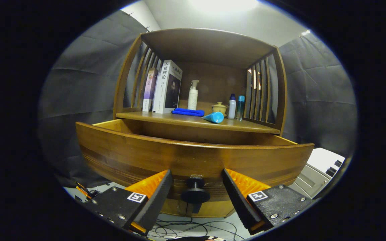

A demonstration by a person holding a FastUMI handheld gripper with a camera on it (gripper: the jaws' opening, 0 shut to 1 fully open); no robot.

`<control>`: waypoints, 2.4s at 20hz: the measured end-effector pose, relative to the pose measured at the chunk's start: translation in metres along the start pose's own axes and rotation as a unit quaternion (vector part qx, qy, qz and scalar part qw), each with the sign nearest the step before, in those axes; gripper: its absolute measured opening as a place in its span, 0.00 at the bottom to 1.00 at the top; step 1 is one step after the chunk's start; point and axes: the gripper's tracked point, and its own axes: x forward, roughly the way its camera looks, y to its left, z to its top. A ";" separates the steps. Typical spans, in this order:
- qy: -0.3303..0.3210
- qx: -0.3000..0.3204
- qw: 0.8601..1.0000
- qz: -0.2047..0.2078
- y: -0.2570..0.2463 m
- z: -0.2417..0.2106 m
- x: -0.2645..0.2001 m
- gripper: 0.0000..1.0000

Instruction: Pull open the drawer, take out the items inside it, and place them on the countertop above the cabinet.

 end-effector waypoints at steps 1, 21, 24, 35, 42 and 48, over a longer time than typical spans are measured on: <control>-0.005 0.007 1.000 -0.001 0.003 0.004 0.000 0.95; 0.026 0.039 0.999 -0.008 0.004 0.009 0.091 0.95; 0.027 0.037 0.999 -0.009 0.004 0.011 0.106 0.95; 0.033 0.019 0.999 -0.002 -0.002 0.022 0.117 0.95; -0.040 0.019 0.999 0.032 0.001 0.074 0.033 0.95; -0.082 0.025 0.996 0.039 -0.018 0.101 -0.031 0.95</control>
